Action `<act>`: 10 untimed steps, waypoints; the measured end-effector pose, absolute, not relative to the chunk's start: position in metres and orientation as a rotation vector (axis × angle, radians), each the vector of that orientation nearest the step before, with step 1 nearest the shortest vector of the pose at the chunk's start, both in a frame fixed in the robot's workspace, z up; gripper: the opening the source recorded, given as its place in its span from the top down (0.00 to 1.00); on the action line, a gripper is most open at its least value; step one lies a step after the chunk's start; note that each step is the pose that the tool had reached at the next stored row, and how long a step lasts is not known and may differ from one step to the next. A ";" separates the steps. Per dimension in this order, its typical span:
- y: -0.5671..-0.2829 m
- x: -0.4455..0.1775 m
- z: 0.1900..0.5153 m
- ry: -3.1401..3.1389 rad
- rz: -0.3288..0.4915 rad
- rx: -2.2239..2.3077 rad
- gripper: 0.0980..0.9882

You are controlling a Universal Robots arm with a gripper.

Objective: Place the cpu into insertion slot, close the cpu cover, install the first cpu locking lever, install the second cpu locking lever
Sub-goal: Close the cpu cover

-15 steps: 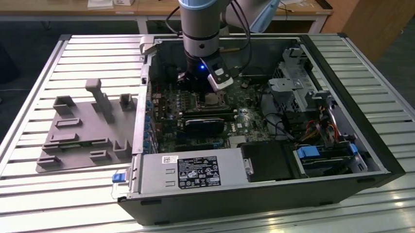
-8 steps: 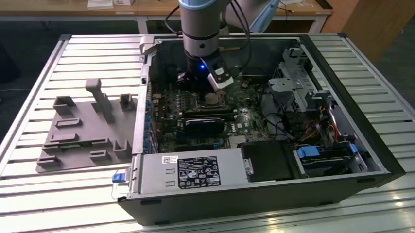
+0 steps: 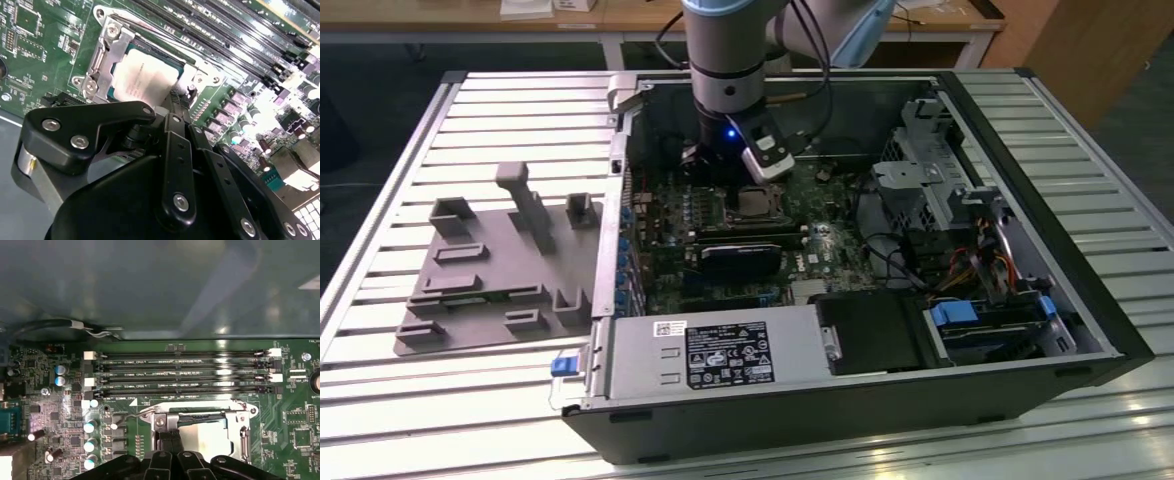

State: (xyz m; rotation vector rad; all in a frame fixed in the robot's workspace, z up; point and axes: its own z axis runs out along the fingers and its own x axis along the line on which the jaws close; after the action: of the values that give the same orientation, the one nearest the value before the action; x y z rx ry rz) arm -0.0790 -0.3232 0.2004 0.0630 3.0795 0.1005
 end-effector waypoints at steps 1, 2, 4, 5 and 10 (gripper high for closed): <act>-0.323 -0.080 0.200 3.079 0.100 0.063 1.00; -0.323 -0.080 0.200 3.080 0.098 0.063 1.00; -0.323 -0.081 0.200 3.080 0.094 0.063 1.00; -0.323 -0.080 0.200 3.080 0.094 0.062 1.00; -0.323 -0.081 0.199 3.080 0.092 0.063 1.00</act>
State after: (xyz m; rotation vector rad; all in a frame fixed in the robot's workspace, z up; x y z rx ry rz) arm -0.0806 -0.3232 0.1987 0.0626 3.0801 0.0921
